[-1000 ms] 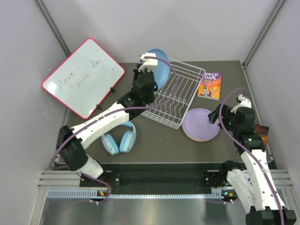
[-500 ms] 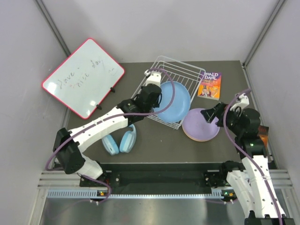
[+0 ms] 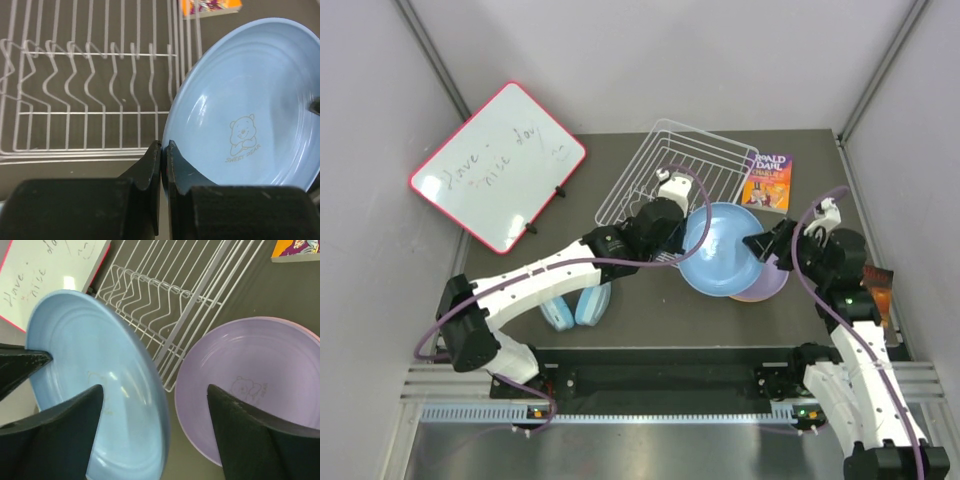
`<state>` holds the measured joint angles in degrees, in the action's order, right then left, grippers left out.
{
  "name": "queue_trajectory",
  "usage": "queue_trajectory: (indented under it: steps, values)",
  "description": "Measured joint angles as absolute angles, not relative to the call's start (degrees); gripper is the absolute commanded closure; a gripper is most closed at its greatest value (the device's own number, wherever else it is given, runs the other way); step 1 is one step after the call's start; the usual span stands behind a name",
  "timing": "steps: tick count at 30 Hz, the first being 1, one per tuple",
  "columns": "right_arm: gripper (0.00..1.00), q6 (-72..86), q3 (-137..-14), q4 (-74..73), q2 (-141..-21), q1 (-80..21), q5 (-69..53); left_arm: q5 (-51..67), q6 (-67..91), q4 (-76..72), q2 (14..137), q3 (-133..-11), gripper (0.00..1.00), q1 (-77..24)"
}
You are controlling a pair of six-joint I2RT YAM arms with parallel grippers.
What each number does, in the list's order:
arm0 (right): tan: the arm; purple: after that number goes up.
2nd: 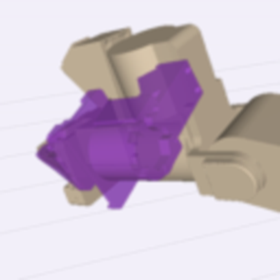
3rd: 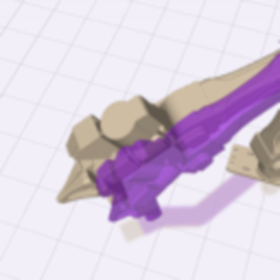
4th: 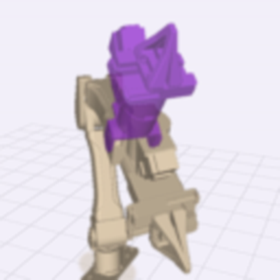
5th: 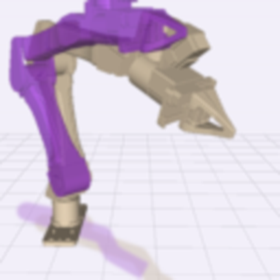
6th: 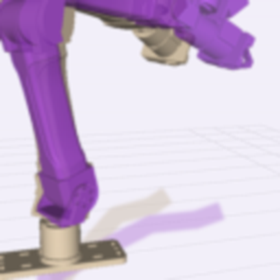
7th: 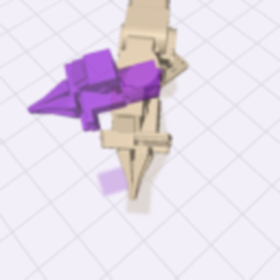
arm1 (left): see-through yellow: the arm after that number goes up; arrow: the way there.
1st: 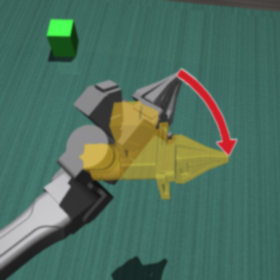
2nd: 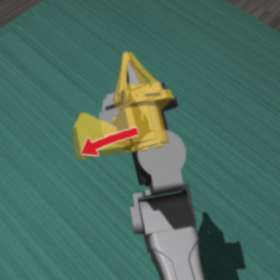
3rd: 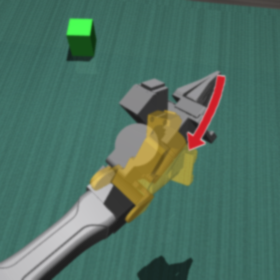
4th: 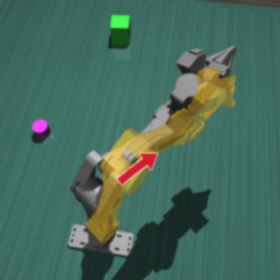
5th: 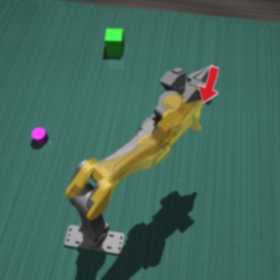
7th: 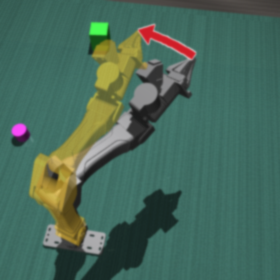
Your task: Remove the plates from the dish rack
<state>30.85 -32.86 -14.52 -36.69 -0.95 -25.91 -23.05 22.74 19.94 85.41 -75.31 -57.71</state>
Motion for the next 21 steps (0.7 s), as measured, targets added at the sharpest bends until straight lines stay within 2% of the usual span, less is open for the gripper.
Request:
queue_trajectory:
  steps: [1, 2, 4, 5, 6, 8, 9, 10, 12, 21]
  values:
    - [0.4, 31.0, -32.4, -14.2, -36.8, -0.9, -26.1, -22.0, 22.8, 19.8, 85.4, -75.3, 1.0, -58.0]
    - [0.68, 30.9, -32.0, -14.0, -36.9, -1.0, -26.2, -20.9, 22.9, 19.5, 85.4, -75.3, 1.0, -58.2]
    - [0.94, 31.0, -31.2, -13.2, -37.3, -1.0, -26.5, -19.4, 22.9, 18.9, 85.4, -75.3, 1.0, -58.3]
    - [1.0, 31.2, -31.0, -13.0, -37.5, -1.0, -26.9, -18.9, 22.8, 18.6, 85.4, -75.3, 0.96, -58.3]
    - [1.0, 31.6, -31.0, -12.9, -37.6, -0.9, -27.0, -19.7, 22.6, 19.2, 85.4, -75.3, 0.86, -58.3]
    - [1.0, 31.0, -31.2, -12.8, -37.5, -1.0, -26.7, -19.9, 23.0, 19.2, 85.4, -75.0, 0.46, -57.5]
    - [1.0, 31.0, -31.2, -13.2, -37.4, -1.1, -26.4, -20.2, 22.8, 18.9, 85.4, -75.0, 0.21, -57.5]
    - [1.0, 30.5, -31.2, -14.3, -37.1, -1.1, -24.3, -20.6, 22.7, 18.5, 85.3, -74.9, 0.15, -57.7]
    - [1.0, 30.0, -31.3, -17.2, -36.7, -0.9, -20.3, -22.3, 22.5, 17.8, 84.9, -74.5, 0.09, -58.0]
    - [1.0, 29.7, -35.4, -29.4, -32.8, -0.9, 4.9, -30.2, 22.7, 16.1, 73.4, -61.7, 0.08, -58.2]
